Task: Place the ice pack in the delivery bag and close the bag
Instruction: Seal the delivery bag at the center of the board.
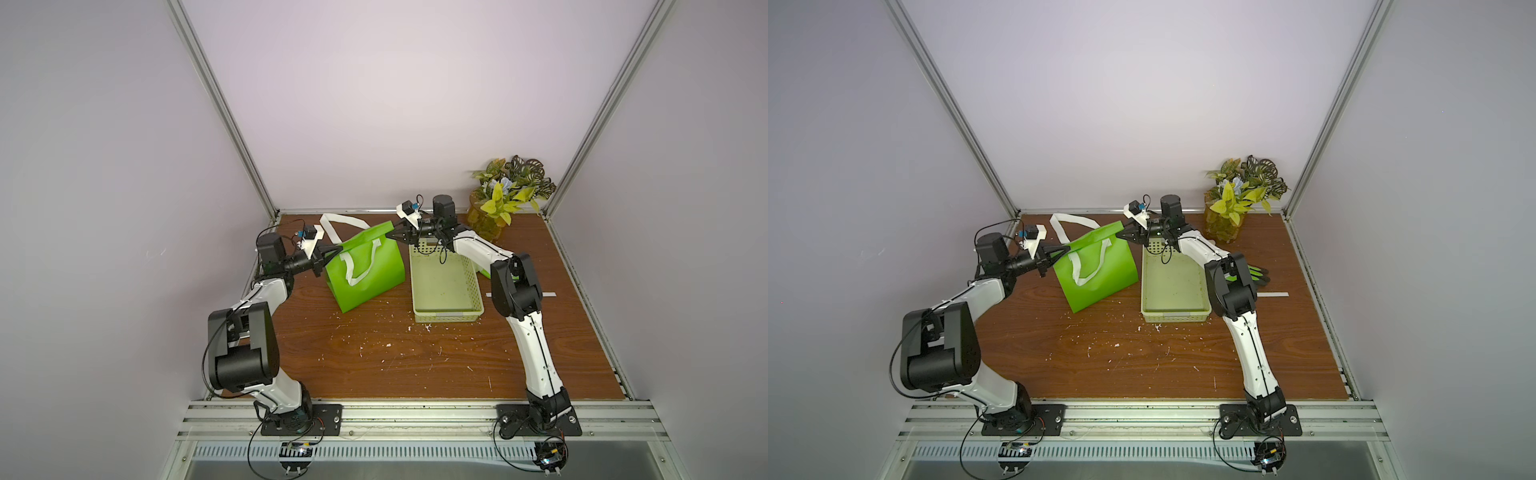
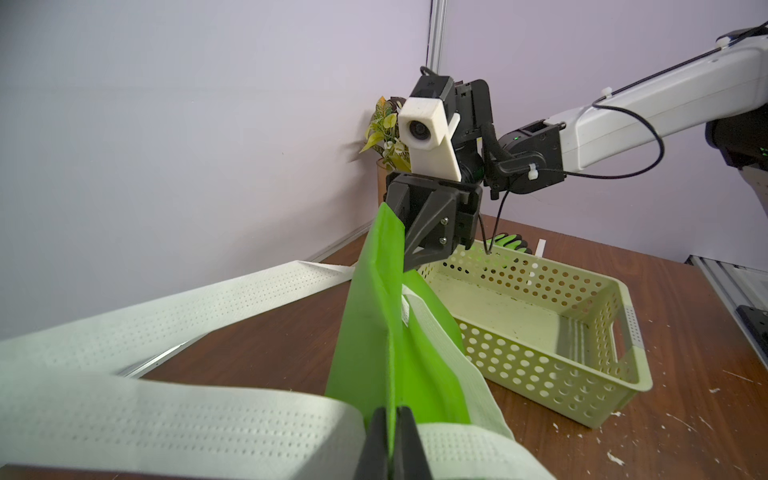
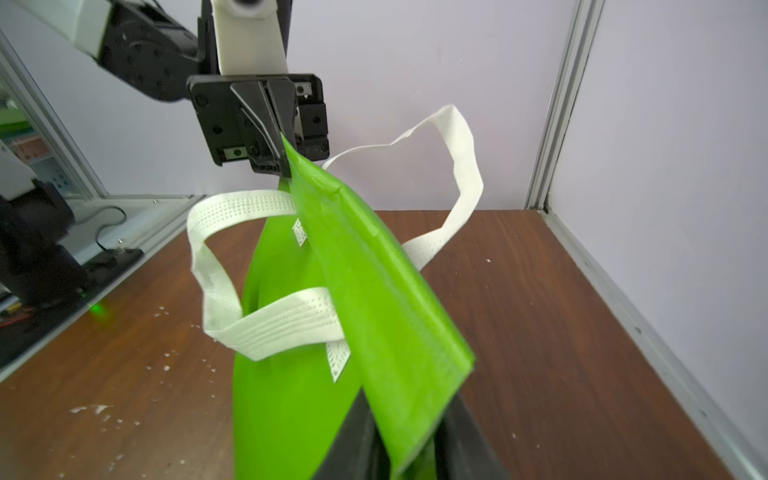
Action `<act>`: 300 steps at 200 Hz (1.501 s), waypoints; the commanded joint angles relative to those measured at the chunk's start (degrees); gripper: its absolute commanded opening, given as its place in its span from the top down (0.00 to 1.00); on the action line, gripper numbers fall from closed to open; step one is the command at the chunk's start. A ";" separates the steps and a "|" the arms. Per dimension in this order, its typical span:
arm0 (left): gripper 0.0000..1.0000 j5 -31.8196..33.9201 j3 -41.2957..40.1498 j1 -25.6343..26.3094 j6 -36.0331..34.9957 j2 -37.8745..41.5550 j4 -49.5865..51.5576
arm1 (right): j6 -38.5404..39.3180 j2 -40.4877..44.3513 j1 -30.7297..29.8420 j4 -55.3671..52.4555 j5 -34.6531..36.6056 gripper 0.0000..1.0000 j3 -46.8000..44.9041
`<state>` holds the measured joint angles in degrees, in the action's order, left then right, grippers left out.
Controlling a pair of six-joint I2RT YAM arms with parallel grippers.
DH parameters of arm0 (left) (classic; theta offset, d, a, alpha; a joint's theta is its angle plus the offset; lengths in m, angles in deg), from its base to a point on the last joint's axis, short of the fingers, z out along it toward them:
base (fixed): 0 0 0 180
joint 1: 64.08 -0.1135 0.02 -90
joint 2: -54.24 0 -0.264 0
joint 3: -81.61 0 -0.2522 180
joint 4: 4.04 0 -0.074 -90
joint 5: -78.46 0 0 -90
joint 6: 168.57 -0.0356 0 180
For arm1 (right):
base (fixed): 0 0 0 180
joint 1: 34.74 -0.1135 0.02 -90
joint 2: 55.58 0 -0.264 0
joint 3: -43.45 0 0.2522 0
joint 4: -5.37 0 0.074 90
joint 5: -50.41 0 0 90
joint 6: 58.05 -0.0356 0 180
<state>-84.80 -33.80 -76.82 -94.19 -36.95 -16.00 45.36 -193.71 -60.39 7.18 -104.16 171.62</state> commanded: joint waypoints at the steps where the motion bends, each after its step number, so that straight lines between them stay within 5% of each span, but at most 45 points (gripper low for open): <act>1: 1.00 0.02 0.09 0.42 -3.64 0.40 7.78 | -1.24 1.58 0.15 2.63 0.76 0.94 -0.05; 15: 0.98 0.04 0.47 0.56 -3.63 0.41 7.79 | -0.71 1.87 0.16 2.11 0.68 1.00 -0.38; 51: 0.56 1.18 1.57 0.91 -3.63 -0.61 7.87 | 0.75 3.24 -0.19 1.91 0.94 1.00 -2.44; 128: 0.42 0.62 4.06 1.11 -2.59 -2.25 7.78 | 3.23 3.61 -1.40 0.03 1.91 1.00 -2.20; 154: 0.45 0.42 3.43 1.19 -0.94 -1.88 5.61 | 4.48 3.88 -1.60 -1.25 2.52 1.00 -1.83; 204: 0.83 0.22 3.83 1.28 -0.09 -2.44 4.97 | 5.91 4.67 -1.68 -2.72 2.87 1.00 -1.87; 218: 0.89 0.63 3.71 1.31 -0.42 -2.15 5.03 | 7.72 5.25 -1.44 -4.80 3.20 0.74 -1.97; 251: 1.00 1.35 3.31 1.33 -1.39 -2.05 5.03 | 12.41 8.67 -1.07 -7.39 4.23 0.30 -5.59; 300: 1.00 2.56 1.71 1.53 -4.05 -0.75 5.05 | 5.18 10.87 -1.20 0.52 1.69 0.07 -7.06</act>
<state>-82.94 -31.02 -76.05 -96.16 -38.99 -11.01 54.15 -186.78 -61.31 3.05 -100.18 163.43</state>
